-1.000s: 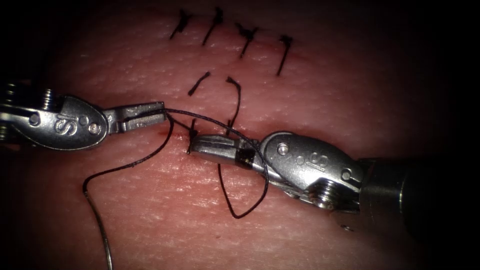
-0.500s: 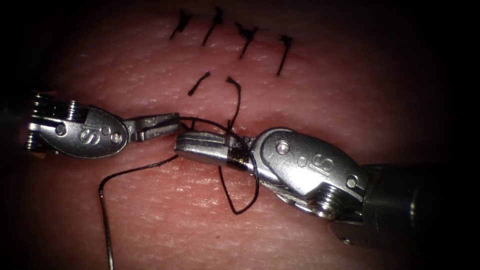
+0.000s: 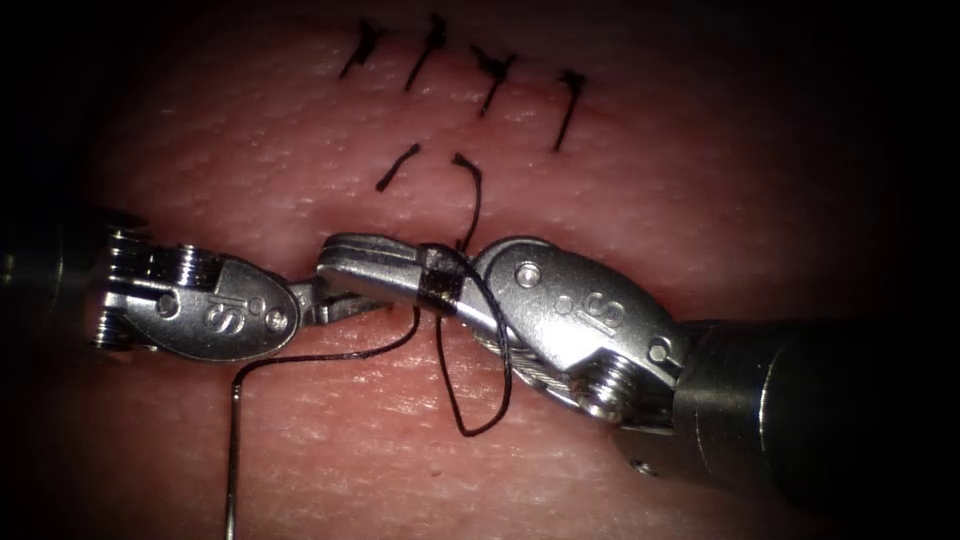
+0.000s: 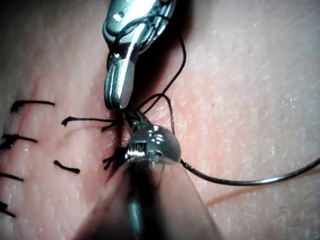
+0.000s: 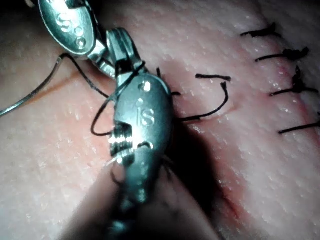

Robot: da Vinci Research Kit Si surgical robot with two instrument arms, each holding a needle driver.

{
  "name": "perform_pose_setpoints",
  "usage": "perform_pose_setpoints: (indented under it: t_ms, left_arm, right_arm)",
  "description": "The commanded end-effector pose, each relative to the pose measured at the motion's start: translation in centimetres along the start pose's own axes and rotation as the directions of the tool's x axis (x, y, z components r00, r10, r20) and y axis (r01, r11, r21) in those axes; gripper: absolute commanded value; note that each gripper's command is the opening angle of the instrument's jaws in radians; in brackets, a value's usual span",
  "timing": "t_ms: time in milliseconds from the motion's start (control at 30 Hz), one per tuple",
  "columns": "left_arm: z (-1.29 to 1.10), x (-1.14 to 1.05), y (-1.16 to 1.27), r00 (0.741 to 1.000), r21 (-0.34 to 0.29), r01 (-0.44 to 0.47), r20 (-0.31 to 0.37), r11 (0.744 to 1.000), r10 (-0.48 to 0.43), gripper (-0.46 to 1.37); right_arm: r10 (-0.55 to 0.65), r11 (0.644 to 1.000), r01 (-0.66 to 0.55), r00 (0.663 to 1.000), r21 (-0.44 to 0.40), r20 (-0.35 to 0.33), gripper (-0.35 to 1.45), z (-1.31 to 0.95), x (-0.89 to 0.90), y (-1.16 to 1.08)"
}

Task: Wound Closure
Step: Wrap the suture counter clockwise around the right gripper, then grab the tail of the suture with the right hand.

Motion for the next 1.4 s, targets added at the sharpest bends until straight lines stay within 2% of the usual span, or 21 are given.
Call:
perform_pose_setpoints:
  t_ms: [33, 133, 200, 533, 667, 867, 967, 1000, 1067, 1133, 1233, 1300, 1400]
  left_arm:
    - [0.0, 0.01, 0.01, 1.0, -0.01, -0.001, 0.0, 1.0, 0.001, -0.35]
    - [-0.01, 0.03, 0.07, 1.0, -0.014, -0.008, 0.007, 1.0, 0.008, -0.35]
    - [-0.02, 0.05, 0.12, 1.0, -0.016, -0.02, 0.009, 1.0, 0.02, -0.35]
    - [-0.09, 0.15, 0.24, 0.999, -0.03, -0.046, 0.022, 0.998, 0.047, -0.35]
    - [-0.11, 0.17, 0.2, 0.999, -0.034, -0.044, 0.02, 0.998, 0.045, -0.35]
    - [-0.13, 0.17, 0.16, 0.999, -0.039, -0.05, 0.017, 0.998, 0.051, -0.35]
    - [-0.14, 0.16, 0.14, 0.998, -0.036, -0.051, 0.02, 0.998, 0.052, -0.35]
    - [-0.14, 0.16, 0.13, 0.998, -0.035, -0.051, 0.021, 0.998, 0.052, -0.35]
    - [-0.14, 0.15, 0.13, 0.998, -0.035, -0.052, 0.02, 0.998, 0.053, -0.35]
    - [-0.14, 0.15, 0.12, 0.998, -0.034, -0.052, 0.022, 0.998, 0.053, -0.35]
    - [-0.14, 0.14, 0.11, 0.998, -0.031, -0.059, 0.024, 0.998, 0.06, -0.35]
    - [-0.15, 0.13, 0.1, 0.998, -0.031, -0.059, 0.024, 0.998, 0.06, -0.35]
    - [-0.16, 0.11, 0.08, 0.998, -0.029, -0.061, 0.026, 0.998, 0.061, -0.35]
  right_arm:
    - [0.0, 1.0, 0.0, 1.0, -0.022, -0.002, -0.35, 0.0, 0.0, 0.0]
    - [0.0, 0.996, 0.001, 1.0, -0.084, 0.016, -0.35, 0.01, 0.0, 0.01]
    - [0.003, 0.992, 0.004, 0.999, -0.129, 0.051, -0.35, 0.01, 0.0, 0.02]
    - [0.031, 0.961, 0.017, 0.985, -0.277, 0.167, -0.35, 0.02, -0.04, 0.11]
    - [0.057, 0.93, 0.03, 0.973, -0.366, 0.225, -0.35, 0.0, -0.08, 0.1]
    - [0.094, 0.864, 0.039, 0.967, -0.503, 0.237, -0.35, -0.05, -0.11, 0.08]
    - [0.105, 0.834, 0.04, 0.967, -0.55, 0.23, -0.19, -0.08, -0.13, 0.08]
    - [0.11, 0.817, 0.042, 0.968, -0.576, 0.226, -0.09, -0.1, -0.15, 0.07]
    - [0.115, 0.803, 0.044, 0.967, -0.594, 0.228, -0.05, -0.12, -0.18, 0.06]
    - [0.14, 0.772, 0.033, 0.965, -0.635, 0.22, 0.03, -0.14, -0.25, 0.05]
    - [0.174, 0.757, 0.009, 0.961, -0.653, 0.214, 0.13, -0.15, -0.34, 0.04]
    - [0.187, 0.747, -0.002, 0.96, -0.665, 0.208, 0.31, -0.17, -0.39, 0.05]
    - [0.206, 0.731, -0.028, 0.961, -0.682, 0.182, 0.35, -0.21, -0.43, 0.08]
